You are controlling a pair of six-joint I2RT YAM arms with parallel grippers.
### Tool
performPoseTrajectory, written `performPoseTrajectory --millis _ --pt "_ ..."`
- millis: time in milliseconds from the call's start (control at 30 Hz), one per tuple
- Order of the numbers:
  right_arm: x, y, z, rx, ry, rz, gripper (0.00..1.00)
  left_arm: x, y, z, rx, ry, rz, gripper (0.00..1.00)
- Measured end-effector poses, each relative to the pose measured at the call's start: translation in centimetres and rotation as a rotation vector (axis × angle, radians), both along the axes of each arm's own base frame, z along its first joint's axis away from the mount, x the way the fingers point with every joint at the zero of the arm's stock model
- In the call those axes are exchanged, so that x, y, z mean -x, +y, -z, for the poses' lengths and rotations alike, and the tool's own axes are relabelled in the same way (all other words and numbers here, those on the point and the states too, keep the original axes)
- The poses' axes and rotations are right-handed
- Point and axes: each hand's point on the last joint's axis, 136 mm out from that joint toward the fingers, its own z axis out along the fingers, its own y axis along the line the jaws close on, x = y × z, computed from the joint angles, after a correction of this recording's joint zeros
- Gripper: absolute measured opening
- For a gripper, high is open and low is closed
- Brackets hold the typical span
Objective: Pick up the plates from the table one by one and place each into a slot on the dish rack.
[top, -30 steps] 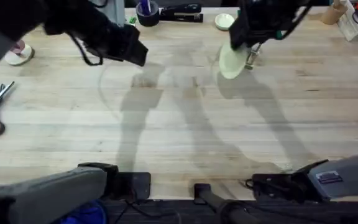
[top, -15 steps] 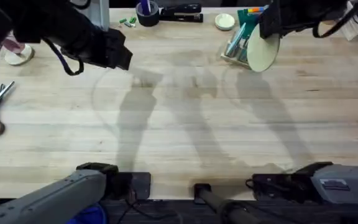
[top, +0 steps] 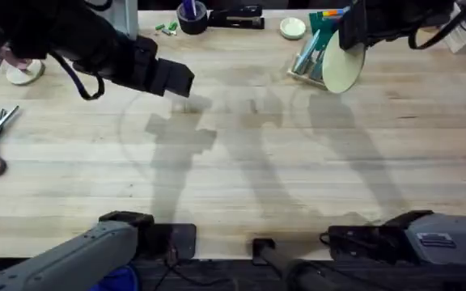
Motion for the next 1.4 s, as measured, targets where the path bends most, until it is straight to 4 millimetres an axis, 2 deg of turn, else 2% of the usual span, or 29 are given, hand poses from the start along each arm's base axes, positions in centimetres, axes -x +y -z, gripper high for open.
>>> performPoseTrajectory --millis 300,500,900,1067,1400 --pt "-0.2 0.0 -0.1 -0.085 -0.004 0.175 0.03 0.0 0.0 0.0 0.0 0.0 0.0 0.992" --pt "-0.4 -0.7 -0.3 -0.112 -0.024 0.302 0.03 0.0 0.0 0.0 0.0 0.0 0.001 0.993" --pt "-2.5 -5.0 -1.1 -0.143 -0.09 0.492 0.03 0.0 0.0 0.0 0.0 0.0 0.001 0.993" --pt "-3.2 -6.0 -0.2 -0.145 -0.069 0.559 0.03 0.0 0.0 0.0 0.0 0.0 0.001 0.993" --pt "-5.7 -5.8 2.5 -0.138 -0.038 0.588 0.03 0.0 0.0 0.0 0.0 0.0 0.001 0.993"
